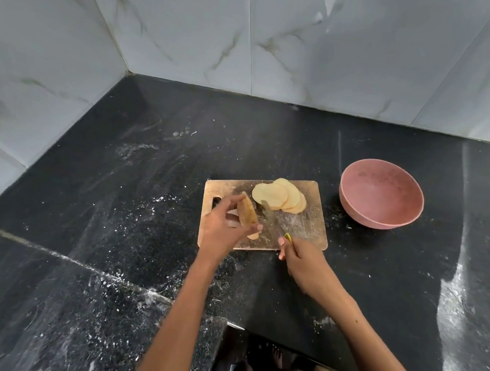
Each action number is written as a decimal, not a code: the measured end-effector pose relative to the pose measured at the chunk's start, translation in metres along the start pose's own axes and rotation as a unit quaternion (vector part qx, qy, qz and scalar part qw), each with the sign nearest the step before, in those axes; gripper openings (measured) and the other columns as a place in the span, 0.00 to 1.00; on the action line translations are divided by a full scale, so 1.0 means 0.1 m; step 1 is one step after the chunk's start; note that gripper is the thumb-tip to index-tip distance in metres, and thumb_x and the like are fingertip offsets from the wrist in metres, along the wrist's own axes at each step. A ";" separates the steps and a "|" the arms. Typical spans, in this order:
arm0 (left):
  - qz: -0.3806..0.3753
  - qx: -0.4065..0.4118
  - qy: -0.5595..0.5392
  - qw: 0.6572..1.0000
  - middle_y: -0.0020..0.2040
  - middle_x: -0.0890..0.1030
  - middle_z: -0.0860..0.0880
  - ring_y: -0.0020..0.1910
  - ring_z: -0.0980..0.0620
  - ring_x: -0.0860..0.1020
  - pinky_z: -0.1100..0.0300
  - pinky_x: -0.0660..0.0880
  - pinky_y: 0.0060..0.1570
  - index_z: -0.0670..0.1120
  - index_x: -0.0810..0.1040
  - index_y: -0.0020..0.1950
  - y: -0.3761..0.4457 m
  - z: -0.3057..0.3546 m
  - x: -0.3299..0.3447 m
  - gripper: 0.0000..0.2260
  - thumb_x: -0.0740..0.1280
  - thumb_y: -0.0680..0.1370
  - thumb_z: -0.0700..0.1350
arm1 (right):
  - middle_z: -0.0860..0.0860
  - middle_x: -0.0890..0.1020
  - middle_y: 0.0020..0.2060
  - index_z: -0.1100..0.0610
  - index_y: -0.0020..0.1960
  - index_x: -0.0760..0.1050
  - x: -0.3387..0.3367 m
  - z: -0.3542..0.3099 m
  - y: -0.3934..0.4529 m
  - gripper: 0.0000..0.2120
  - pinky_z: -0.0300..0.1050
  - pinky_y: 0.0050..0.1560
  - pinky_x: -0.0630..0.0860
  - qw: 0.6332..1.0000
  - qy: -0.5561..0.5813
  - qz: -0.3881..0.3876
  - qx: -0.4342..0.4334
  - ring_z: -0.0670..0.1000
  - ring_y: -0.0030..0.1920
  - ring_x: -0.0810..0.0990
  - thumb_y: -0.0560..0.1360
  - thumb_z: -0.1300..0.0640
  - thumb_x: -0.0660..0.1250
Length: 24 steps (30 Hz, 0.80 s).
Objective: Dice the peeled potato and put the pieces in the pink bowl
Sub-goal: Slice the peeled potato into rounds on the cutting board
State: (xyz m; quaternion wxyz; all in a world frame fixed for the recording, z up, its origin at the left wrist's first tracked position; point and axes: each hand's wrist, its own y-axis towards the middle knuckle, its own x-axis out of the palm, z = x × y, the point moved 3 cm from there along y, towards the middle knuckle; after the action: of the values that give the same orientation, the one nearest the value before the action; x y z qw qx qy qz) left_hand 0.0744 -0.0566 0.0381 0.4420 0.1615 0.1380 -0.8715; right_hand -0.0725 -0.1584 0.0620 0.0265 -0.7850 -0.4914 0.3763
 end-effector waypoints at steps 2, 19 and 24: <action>-0.018 0.024 0.029 0.999 0.57 0.77 0.56 0.56 0.51 0.78 0.53 0.78 0.54 0.53 0.75 0.62 0.04 0.06 0.08 0.29 0.81 0.64 0.48 | 0.49 0.73 0.33 0.57 0.42 0.70 -0.03 -0.01 0.05 0.18 0.47 0.41 0.68 1.000 -0.004 0.019 -0.011 0.49 0.36 0.71 0.83 0.48 0.51; 0.063 -0.078 -0.104 0.990 0.52 0.82 0.54 0.52 0.52 0.81 0.47 0.80 0.50 0.56 0.79 0.55 0.05 -0.11 0.03 0.25 0.81 0.60 0.52 | 0.42 0.76 0.40 0.50 0.53 0.70 0.16 -0.18 0.33 0.03 0.30 0.34 0.67 0.993 0.058 0.055 -0.082 0.40 0.38 0.73 0.80 0.56 0.62; 0.059 -0.122 -0.204 0.970 0.52 0.83 0.48 0.50 0.50 0.83 0.57 0.81 0.42 0.53 0.81 0.56 0.03 -0.14 0.05 0.19 0.78 0.67 0.40 | 0.43 0.77 0.38 0.52 0.50 0.73 0.21 -0.18 0.41 0.01 0.30 0.34 0.67 0.994 0.027 0.072 -0.075 0.40 0.37 0.73 0.79 0.57 0.63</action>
State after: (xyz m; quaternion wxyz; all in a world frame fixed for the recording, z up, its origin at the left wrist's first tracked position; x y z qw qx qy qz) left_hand 0.0765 -0.0566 0.0232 0.5278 -0.0666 0.1404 -0.8351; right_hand -0.0258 -0.1567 0.0461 -0.0466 -0.8277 -0.4599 0.3181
